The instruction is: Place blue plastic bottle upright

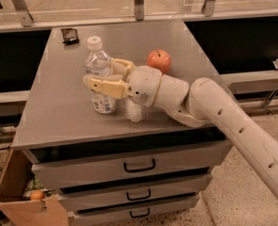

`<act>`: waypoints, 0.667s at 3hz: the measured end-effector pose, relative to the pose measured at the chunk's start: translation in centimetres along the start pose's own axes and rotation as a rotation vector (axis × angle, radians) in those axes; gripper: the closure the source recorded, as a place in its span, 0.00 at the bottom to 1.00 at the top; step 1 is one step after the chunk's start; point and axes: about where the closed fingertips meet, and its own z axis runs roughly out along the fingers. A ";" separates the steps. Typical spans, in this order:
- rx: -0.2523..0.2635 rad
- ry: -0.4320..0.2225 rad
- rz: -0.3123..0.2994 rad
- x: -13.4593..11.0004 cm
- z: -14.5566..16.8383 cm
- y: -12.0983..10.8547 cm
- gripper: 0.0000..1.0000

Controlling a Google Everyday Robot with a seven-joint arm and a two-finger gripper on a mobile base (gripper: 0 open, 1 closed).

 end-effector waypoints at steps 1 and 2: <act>0.003 0.028 0.006 -0.3 -0.6 0.0 0.00; -0.003 0.071 0.006 -0.9 -1.4 -0.2 0.00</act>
Offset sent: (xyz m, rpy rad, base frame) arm -0.0014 -0.0331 0.0120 -0.1227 0.0450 0.0013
